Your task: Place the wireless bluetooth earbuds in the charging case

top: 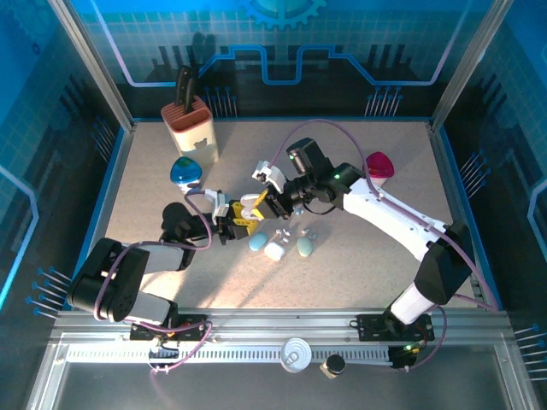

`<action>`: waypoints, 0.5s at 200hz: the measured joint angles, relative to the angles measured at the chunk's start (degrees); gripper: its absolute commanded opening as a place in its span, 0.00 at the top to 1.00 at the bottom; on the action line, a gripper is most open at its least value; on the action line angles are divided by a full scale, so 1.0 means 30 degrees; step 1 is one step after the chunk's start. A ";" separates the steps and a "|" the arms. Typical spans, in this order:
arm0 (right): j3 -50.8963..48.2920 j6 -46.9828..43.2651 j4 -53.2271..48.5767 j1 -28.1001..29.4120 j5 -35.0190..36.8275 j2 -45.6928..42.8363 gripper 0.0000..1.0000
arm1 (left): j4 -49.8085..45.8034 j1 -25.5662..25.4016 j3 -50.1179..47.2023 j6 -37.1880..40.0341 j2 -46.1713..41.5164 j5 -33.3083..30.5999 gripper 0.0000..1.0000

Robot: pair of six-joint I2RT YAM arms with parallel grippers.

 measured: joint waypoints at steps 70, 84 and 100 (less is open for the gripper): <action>-0.0525 -0.0984 0.0583 0.0197 0.0940 -0.0036 0.79 | -0.0437 0.0000 0.0000 -0.0750 0.0000 -0.0007 0.62; -0.0525 -0.1005 0.0568 0.0248 0.1064 -0.0058 0.73 | -0.0444 0.0000 0.0000 -0.0845 0.0000 -0.0015 0.62; -0.0525 -0.1027 0.0576 0.0284 0.1115 -0.0109 0.71 | -0.0444 0.0000 0.0015 -0.0962 0.0000 -0.0051 0.62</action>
